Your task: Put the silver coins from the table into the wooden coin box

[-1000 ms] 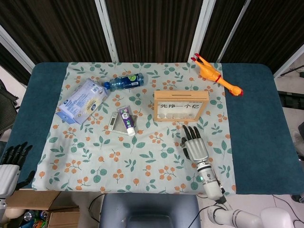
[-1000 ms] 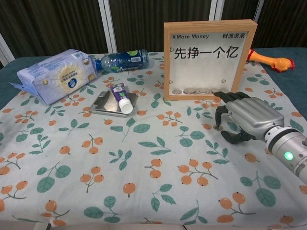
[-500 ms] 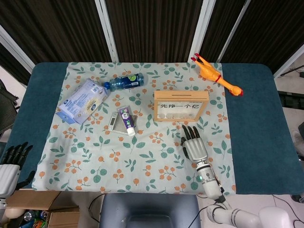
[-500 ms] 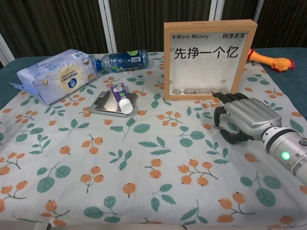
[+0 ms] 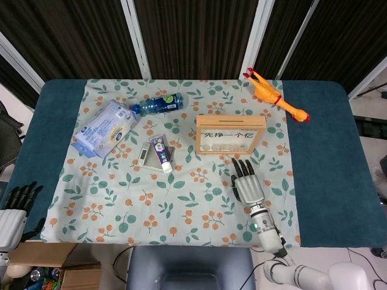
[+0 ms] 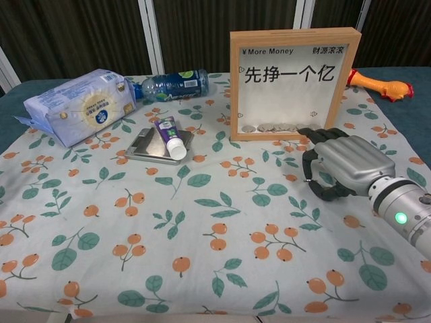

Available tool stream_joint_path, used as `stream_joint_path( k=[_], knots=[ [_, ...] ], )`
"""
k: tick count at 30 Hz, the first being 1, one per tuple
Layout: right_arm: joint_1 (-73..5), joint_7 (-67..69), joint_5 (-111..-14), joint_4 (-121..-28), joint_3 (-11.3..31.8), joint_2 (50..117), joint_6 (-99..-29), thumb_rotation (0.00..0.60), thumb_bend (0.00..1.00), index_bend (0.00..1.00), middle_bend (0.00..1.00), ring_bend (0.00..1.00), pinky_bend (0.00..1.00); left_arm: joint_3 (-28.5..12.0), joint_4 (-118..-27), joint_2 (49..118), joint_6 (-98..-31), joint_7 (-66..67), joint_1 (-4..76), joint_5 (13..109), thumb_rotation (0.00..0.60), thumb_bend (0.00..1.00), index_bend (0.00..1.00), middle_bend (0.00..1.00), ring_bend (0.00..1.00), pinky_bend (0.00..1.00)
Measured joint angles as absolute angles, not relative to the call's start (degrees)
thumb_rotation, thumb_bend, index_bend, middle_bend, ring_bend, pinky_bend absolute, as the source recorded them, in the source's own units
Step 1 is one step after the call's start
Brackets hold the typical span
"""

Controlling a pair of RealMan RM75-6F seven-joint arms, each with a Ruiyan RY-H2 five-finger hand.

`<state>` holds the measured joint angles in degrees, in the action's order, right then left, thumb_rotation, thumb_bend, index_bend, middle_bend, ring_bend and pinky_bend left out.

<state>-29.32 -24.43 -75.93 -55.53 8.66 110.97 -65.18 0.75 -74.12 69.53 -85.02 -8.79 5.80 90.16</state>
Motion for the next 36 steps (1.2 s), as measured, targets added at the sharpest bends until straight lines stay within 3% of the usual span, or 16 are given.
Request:
stream_joint_path(
  k=[6,14,22,36],
  knots=[
    [-29.22,-24.07,-76.50,-55.17,8.39,111.09,-65.81,0.600,0.43,0.66,0.02,0.00,0.00,0.86,-73.85,69.62,-85.14,-9.12,5.75,90.30,0.600,0.36,0.00,0.00,0.00,0.00],
    [-29.19,-23.23,-77.34,-54.82,8.16,111.11,-66.55,0.600,0.43,0.59,0.04,0.00,0.00,0.89,-73.65,69.75,-85.29,-9.32,5.75,90.44,0.600,0.36,0.00,0.00,0.00,0.00],
    [-29.25,-22.06,-78.26,-54.02,8.17,111.31,-67.62,0.600,0.43,0.64,0.05,0.00,0.00,0.91,-73.82,69.60,-85.21,-9.33,5.84,90.49,0.600,0.36,0.00,0.00,0.00,0.00],
    [-29.32,-21.85,-78.03,-54.43,8.49,110.77,-67.12,0.600,0.55,0.66,0.06,0.00,0.00,1.02,-74.35,69.33,-84.72,-9.40,6.16,90.56,0.600,0.36,0.00,0.00,0.00,0.00]
  ],
)
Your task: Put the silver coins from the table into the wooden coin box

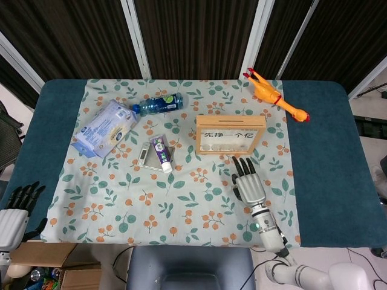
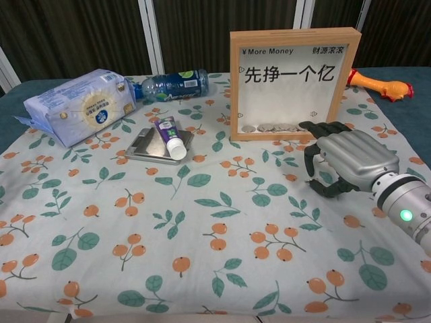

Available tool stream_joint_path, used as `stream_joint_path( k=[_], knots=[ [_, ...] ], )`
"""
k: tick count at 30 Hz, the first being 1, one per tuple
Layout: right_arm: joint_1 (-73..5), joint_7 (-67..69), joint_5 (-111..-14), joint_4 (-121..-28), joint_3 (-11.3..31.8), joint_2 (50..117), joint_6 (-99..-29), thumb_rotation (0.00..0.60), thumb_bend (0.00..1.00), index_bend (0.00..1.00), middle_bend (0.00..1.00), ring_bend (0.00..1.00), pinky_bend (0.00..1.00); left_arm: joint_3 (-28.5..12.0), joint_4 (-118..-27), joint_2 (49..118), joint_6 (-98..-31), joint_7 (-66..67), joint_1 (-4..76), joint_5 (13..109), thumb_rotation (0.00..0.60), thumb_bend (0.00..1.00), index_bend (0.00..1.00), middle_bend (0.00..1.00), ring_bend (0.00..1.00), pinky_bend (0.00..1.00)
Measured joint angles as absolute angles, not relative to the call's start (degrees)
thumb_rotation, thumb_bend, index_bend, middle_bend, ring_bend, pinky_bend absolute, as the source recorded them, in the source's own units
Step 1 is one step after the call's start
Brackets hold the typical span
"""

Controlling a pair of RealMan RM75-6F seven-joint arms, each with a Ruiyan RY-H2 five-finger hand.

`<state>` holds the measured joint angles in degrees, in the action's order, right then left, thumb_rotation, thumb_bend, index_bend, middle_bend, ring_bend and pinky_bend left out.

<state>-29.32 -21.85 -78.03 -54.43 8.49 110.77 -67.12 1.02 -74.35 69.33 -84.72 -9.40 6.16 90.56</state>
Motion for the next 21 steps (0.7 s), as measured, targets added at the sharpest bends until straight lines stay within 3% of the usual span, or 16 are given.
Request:
stream_joint_path(
  k=[21],
  knots=[
    [-29.22,-20.58,-78.72,-56.52,8.99,109.79,-68.91,0.600,0.58,0.71,0.08,0.00,0.00,1.14,-74.28,69.28,-85.12,-9.61,5.90,90.57,0.600,0.36,0.00,0.00,0.00,0.00]
  ],
)
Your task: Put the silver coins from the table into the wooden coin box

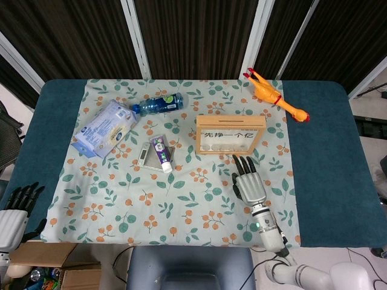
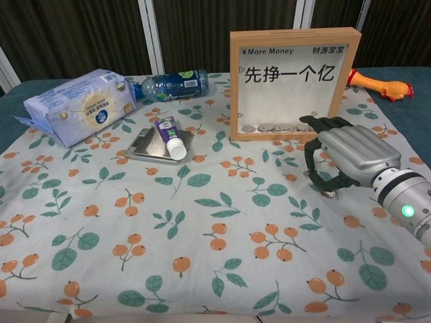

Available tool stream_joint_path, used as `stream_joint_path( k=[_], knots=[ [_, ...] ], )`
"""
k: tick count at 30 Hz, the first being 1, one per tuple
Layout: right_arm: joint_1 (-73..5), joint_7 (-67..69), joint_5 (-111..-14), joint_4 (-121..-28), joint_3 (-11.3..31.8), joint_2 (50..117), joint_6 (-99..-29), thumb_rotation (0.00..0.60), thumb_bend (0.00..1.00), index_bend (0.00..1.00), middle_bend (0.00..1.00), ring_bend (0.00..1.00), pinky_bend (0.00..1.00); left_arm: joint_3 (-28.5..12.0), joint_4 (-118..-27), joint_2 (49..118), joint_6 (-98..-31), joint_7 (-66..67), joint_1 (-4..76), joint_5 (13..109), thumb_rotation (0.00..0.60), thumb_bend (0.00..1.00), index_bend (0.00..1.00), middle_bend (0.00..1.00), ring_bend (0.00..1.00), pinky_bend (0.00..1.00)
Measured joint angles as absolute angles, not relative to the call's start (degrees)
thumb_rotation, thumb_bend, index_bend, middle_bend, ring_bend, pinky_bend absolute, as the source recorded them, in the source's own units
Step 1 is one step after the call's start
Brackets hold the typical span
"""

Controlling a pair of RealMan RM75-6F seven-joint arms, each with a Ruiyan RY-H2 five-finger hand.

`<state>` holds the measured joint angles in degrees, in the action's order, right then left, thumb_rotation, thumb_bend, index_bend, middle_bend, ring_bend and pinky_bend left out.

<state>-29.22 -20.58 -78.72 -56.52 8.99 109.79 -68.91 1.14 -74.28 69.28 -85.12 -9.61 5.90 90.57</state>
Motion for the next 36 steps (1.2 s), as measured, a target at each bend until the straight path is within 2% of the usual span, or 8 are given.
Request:
stream_joint_path(
  k=[5,11,16,21,24,30,34,36],
  knots=[
    [-28.87,-19.60,-80.77,-63.75,9.46,106.05,-72.20,0.600,0.58,0.71,0.08,0.00,0.00,1.07,-74.39,69.21,-85.52,-9.70,5.79,90.62,0.600,0.36,0.00,0.00,0.00,0.00],
    [-28.13,-18.55,-84.35,-80.88,11.76,96.12,-77.68,0.600,0.58,0.72,0.09,0.00,0.00,0.98,-74.45,69.14,-86.05,-10.10,5.59,90.68,0.600,0.36,0.00,0.00,0.00,0.00],
    [-28.54,-18.43,-85.05,-91.92,18.49,86.13,-81.17,0.600,0.58,0.72,0.09,0.00,0.00,0.96,-74.29,69.21,-86.68,-10.71,5.33,90.83,0.600,0.36,0.00,0.00,0.00,0.00],
    [-32.01,-21.64,-79.65,-91.11,26.61,83.27,-80.12,0.600,0.58,0.72,0.09,0.00,0.00,0.93,-74.19,68.97,-87.09,-11.10,5.04,90.78,0.600,0.36,0.00,0.00,0.00,0.00],
    [-34.99,-24.49,-75.19,-87.49,29.37,83.14,-77.70,0.600,0.58,0.72,0.09,0.00,0.00,0.84,-74.31,68.68,-87.26,-11.22,5.02,90.79,0.600,0.36,0.00,0.00,0.00,0.00],
    [-40.38,-29.69,-67.95,-83.24,31.24,82.67,-70.32,0.600,0.58,0.72,0.09,0.00,0.00,0.78,-74.46,68.50,-87.11,-11.30,5.07,90.73,0.600,0.37,0.00,0.00,0.00,0.00],
    [-41.52,-31.01,-66.57,-82.39,30.57,81.97,-67.71,0.600,0.58,0.72,0.09,0.00,0.00,1.01,-74.53,68.20,-86.19,-11.97,5.31,90.75,0.600,0.37,0.00,0.00,0.00,0.00],
    [-42.58,-32.46,-64.57,-82.03,29.95,81.22,-64.03,0.600,0.58,0.73,0.09,0.00,0.00,1.03,-74.52,67.98,-85.83,-12.70,5.37,90.49,0.600,0.37,0.00,0.00,0.00,0.00]
  ],
)
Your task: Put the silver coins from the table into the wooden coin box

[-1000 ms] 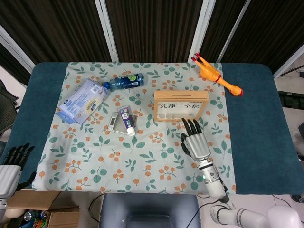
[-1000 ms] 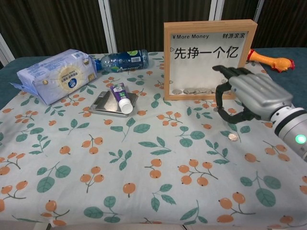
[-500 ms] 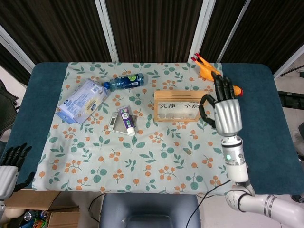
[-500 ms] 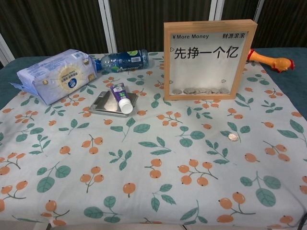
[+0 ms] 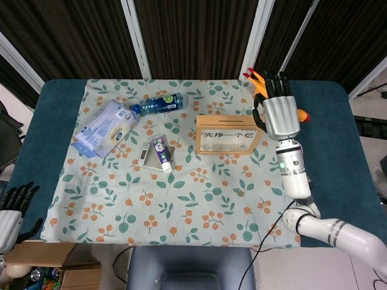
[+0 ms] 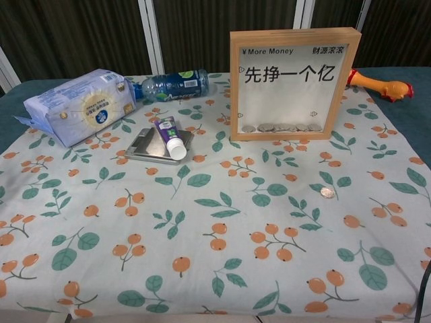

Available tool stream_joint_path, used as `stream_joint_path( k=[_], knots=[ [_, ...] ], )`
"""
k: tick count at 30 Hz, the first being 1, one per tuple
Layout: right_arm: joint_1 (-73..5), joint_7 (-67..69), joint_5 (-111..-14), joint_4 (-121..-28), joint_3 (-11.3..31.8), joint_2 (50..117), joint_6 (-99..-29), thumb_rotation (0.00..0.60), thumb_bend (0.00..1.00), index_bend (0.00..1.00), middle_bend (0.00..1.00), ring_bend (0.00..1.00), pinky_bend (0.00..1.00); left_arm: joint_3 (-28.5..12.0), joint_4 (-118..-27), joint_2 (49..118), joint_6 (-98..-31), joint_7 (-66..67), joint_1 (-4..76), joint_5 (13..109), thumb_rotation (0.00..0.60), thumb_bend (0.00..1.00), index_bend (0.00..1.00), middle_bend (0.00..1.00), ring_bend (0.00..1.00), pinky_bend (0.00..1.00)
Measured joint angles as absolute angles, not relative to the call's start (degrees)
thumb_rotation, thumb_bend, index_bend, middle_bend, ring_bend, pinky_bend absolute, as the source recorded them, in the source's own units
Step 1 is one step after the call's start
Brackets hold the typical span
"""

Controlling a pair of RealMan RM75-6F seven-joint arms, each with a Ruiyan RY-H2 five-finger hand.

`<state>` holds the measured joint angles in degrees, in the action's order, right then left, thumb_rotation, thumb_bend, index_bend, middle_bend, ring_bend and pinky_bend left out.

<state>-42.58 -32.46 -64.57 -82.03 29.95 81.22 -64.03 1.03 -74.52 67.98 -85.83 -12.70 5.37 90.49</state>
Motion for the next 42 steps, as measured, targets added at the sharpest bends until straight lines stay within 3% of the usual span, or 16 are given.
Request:
stream_joint_path(
  k=[4,9,24,29,35,38,42],
  knots=[
    [-45.06,-35.79,-57.88,-81.93,28.62,79.05,-55.78,0.600,0.58,0.73,0.09,0.00,0.00,0.98,-74.35,67.77,-85.73,-13.08,5.39,90.33,0.600,0.37,0.00,0.00,0.00,0.00],
    [-48.77,-38.16,-51.66,-81.72,26.12,76.94,-51.62,0.600,0.58,0.73,0.09,0.00,0.00,0.95,-74.51,67.80,-85.90,-12.83,5.39,90.46,0.600,0.37,0.00,0.00,0.00,0.00],
    [-52.02,-35.87,-49.85,-81.08,22.11,77.11,-52.16,0.600,0.58,0.73,0.09,0.00,0.00,0.89,-74.79,67.81,-85.72,-12.13,5.30,90.19,0.600,0.37,0.00,0.00,0.00,0.00],
    [-52.79,-36.08,-48.80,-81.08,21.26,77.20,-52.56,0.600,0.58,0.65,0.09,0.00,0.00,0.88,-74.50,67.89,-85.69,-12.36,5.24,90.10,0.600,0.37,0.00,0.00,0.00,0.00],
    [-53.66,-36.35,-47.74,-81.07,20.32,77.52,-53.36,0.600,0.58,0.63,0.09,0.00,0.00,0.92,-74.16,67.97,-85.56,-12.56,5.16,89.98,0.600,0.37,0.00,0.00,0.00,0.00],
    [-54.03,-36.58,-46.92,-81.06,19.83,77.57,-53.42,0.600,0.58,0.50,0.09,0.00,0.00,0.92,-74.08,68.01,-85.55,-12.53,5.14,89.96,0.600,0.37,0.00,0.00,0.00,0.00],
    [-54.02,-35.91,-46.55,-81.84,19.55,76.96,-53.79,0.600,0.55,0.14,0.06,0.00,0.00,0.85,-74.00,67.99,-85.71,-12.75,5.05,89.89,0.600,0.37,0.00,0.00,0.00,0.00]
  ],
)
